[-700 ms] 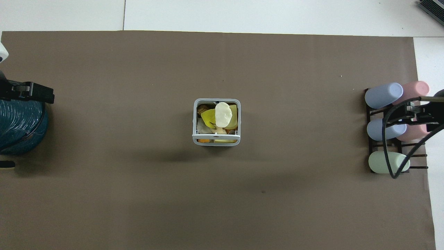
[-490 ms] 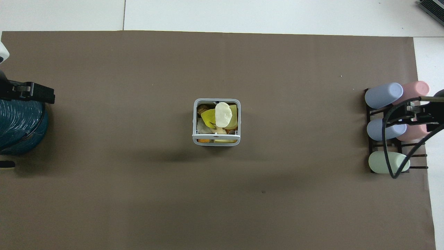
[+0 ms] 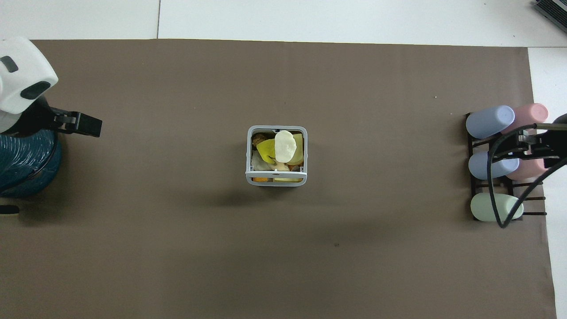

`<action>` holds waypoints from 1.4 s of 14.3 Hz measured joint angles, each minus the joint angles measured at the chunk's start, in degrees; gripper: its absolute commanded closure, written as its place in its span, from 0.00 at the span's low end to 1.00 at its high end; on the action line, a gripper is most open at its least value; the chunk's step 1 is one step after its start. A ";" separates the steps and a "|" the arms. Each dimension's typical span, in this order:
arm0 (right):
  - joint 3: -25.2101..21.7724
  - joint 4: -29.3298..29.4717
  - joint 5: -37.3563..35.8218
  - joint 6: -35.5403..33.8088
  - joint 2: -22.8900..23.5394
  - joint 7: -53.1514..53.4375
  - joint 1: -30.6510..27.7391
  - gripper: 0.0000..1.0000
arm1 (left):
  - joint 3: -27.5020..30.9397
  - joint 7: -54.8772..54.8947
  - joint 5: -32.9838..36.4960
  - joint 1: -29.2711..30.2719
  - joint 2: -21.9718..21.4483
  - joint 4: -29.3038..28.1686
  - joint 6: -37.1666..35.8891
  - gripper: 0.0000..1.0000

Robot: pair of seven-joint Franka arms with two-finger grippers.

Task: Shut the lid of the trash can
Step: 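Move the left gripper from rest toward the open trash bin, then reach the left gripper to the raised white lid edge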

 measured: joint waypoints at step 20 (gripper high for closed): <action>0.06 -0.01 0.00 0.00 -0.01 0.00 0.07 0.00 | -0.31 -32.93 -5.14 -27.06 -5.75 -20.96 22.35 1.00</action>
